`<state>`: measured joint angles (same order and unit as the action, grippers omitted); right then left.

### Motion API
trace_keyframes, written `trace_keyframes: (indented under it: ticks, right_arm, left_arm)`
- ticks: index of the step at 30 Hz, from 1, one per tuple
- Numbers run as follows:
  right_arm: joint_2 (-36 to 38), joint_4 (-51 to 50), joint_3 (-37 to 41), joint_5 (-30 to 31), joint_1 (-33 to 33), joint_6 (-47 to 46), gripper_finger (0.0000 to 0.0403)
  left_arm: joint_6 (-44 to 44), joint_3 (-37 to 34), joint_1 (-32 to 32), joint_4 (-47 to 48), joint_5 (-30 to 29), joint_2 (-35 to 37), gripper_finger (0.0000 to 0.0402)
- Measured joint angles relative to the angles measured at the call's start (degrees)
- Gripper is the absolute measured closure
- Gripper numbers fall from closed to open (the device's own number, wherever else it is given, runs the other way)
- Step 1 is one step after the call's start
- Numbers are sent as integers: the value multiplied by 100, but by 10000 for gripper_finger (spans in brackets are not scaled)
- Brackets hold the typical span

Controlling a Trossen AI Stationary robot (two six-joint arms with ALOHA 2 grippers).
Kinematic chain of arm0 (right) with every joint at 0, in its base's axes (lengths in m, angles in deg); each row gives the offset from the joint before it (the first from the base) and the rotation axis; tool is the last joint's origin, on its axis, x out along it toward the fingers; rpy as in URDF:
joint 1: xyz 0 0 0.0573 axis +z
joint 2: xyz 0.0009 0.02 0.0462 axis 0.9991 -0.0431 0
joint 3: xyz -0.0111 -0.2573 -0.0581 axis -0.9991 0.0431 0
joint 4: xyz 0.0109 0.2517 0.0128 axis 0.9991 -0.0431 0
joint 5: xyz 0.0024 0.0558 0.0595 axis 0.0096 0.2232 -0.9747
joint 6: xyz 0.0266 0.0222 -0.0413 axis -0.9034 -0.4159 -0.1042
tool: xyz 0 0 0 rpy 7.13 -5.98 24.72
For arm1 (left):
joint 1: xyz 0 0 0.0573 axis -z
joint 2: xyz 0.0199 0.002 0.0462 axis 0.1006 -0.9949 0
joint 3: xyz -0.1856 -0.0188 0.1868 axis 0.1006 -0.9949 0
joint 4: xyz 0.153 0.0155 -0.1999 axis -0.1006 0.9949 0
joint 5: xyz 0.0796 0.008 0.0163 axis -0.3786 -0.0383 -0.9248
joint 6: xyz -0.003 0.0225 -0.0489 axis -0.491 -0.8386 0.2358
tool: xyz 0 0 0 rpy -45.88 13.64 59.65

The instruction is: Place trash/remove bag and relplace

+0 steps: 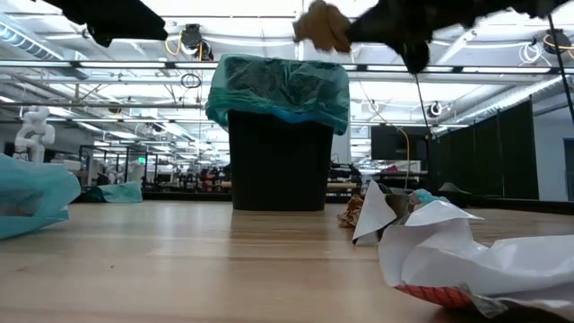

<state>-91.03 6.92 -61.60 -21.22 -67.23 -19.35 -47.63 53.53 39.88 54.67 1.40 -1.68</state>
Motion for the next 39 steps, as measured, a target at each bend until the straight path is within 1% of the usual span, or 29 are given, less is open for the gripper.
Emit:
trace_keyframes:
  ticks: [4,7,9,11,13,14,19,22,24,26,29,31,35,37,39]
  right_arm:
    - [13,-7,-509,-9,-415,732,403]
    - [13,-98,-872,-76,-818,1007,403]
    - [12,-295,-1085,-120,-1098,1071,403]
    - [11,-439,-1287,-461,-1411,1074,403]
    - [9,-499,-1435,-835,-1689,994,403]
    - [-11,-518,-1505,-972,-1805,972,403]
    - [-24,-478,-1695,-1283,-2120,969,403]
    - [-24,-333,-1706,-1301,-2180,1020,402]
    - [-24,-339,-1706,-1298,-2186,1223,394]
    - [-24,-382,-1706,-1271,-2199,1404,377]
    - [-26,-376,-1706,-1269,-2311,1421,343]
    - [-26,-408,-1706,-1246,-2425,1351,319]
    - [-26,-667,-1709,-1250,-2633,869,275]
    - [-26,-759,-1709,-1277,-2713,811,258]
    - [-26,-729,-1709,-1457,-2771,802,247]
  left_arm:
    - [95,0,-1,51,-894,-21,265]
    - [149,0,-1,46,-1403,-16,273]
    - [148,0,-2,47,-1590,-19,296]
    - [139,0,0,38,-1688,-16,335]
    - [131,0,0,38,-1719,-16,380]
    - [131,0,-1,21,-1721,-17,390]
    - [119,0,-1,-26,-1706,-19,400]
    - [-22,0,0,-142,-1567,-16,400]
    - [-44,0,0,-153,-1517,-16,400]
    - [-44,0,0,-151,-1484,-16,401]
    - [-42,0,0,-150,-1468,-16,401]
    - [-42,0,0,-150,-1464,-16,401]
    - [-42,0,0,-150,-1321,-16,401]
    - [-44,0,0,-138,-1293,-16,401]
    - [-47,0,0,-136,-1291,-16,401]
